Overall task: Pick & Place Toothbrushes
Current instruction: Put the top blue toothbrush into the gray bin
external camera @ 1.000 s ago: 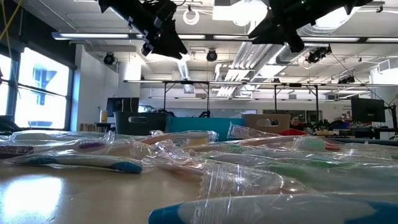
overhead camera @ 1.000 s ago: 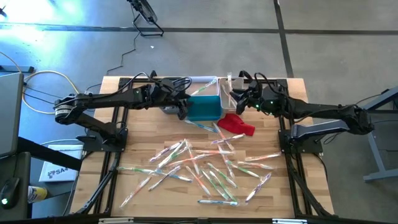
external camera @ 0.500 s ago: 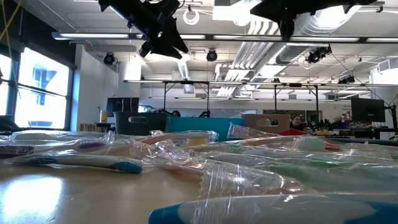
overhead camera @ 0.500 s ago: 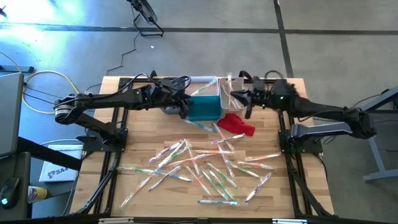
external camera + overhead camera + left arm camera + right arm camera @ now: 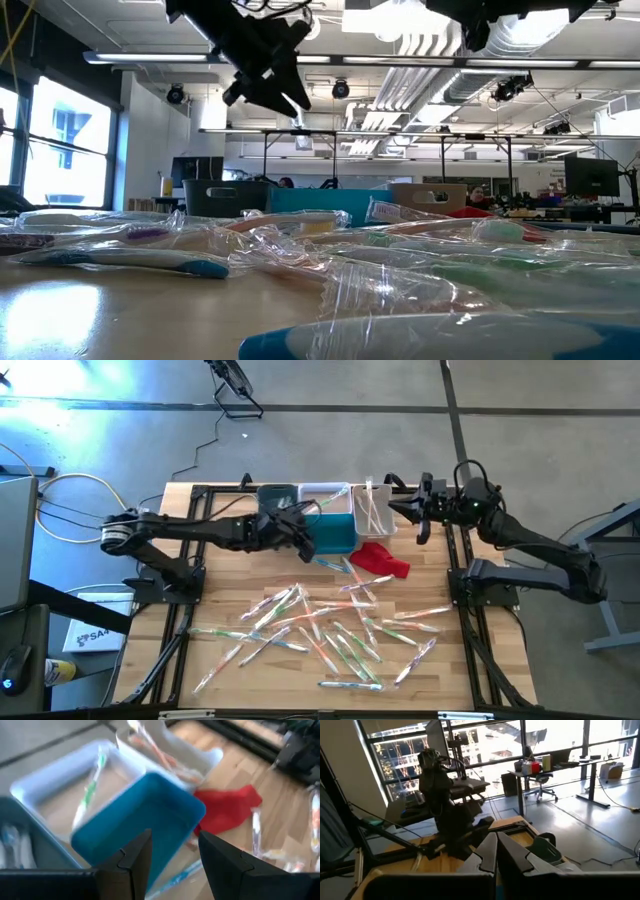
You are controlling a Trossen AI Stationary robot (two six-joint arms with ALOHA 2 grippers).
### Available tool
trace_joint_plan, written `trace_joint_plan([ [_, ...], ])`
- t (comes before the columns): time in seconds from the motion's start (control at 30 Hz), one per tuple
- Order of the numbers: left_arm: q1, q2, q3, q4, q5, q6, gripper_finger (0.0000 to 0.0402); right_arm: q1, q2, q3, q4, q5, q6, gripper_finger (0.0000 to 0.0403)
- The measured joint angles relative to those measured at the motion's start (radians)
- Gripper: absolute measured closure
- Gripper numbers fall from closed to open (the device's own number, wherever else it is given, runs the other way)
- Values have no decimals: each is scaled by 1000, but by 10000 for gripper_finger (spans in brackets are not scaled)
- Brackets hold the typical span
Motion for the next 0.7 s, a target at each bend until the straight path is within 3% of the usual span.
trace_joint_plan([
  [0.2,0,75,0,10,-10,-92,242,-36,-52,0,-29,-4,-13,399],
  [0.57,-65,214,0,173,-199,-275,242,-124,-128,0,-206,-25,-59,399],
  [0.7,-101,251,-1,176,-218,-347,242,-148,-137,0,-225,-25,-76,399],
])
